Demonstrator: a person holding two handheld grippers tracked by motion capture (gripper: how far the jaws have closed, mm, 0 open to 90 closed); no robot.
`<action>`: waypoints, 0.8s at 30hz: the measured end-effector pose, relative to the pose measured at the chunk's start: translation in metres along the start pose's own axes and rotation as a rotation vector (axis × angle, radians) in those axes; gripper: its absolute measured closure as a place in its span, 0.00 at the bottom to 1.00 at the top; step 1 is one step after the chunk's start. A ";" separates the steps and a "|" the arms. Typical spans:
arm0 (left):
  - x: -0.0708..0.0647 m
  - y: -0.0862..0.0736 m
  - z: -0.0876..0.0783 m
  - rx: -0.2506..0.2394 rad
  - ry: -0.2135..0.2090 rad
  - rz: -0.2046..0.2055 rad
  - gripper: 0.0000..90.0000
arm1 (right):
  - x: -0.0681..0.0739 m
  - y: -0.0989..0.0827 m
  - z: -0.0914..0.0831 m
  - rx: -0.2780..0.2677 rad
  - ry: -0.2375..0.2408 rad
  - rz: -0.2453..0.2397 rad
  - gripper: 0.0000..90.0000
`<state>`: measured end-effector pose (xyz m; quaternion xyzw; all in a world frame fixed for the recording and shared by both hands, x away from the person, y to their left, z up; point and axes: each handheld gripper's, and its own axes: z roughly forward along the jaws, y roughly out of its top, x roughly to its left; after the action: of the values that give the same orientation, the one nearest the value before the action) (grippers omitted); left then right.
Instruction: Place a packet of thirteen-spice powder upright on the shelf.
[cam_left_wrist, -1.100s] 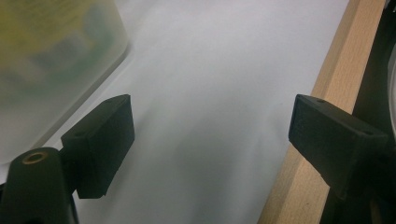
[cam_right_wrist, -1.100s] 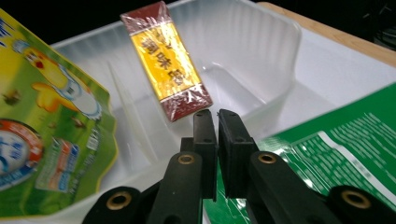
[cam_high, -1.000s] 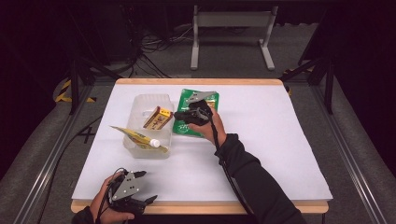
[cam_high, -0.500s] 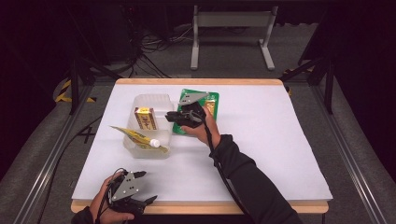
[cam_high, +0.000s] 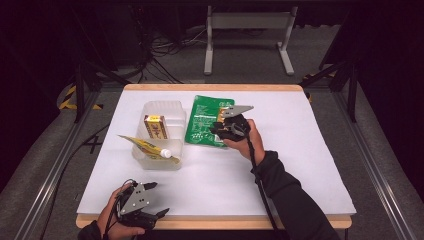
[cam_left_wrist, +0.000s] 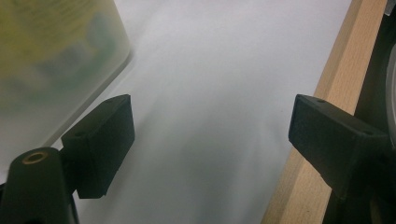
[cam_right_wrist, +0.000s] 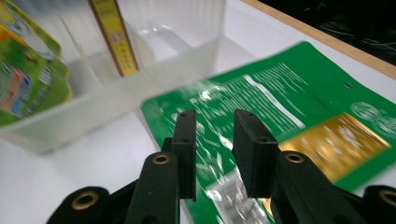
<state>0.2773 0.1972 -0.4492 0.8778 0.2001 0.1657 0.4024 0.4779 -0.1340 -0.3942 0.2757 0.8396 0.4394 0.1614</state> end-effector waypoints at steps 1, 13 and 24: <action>0.000 0.000 0.000 0.001 0.000 0.003 0.17 | -0.002 -0.004 -0.004 0.005 -0.011 0.003 0.77; 0.000 0.002 0.002 0.006 0.004 0.012 0.17 | -0.018 -0.042 -0.028 0.079 -0.036 0.087 0.57; -0.001 0.002 0.001 0.004 0.011 0.018 0.17 | -0.019 -0.063 -0.019 0.127 0.111 0.250 0.44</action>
<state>0.2770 0.1950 -0.4484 0.8795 0.1949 0.1737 0.3980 0.4633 -0.1869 -0.4356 0.3629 0.8324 0.4167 0.0411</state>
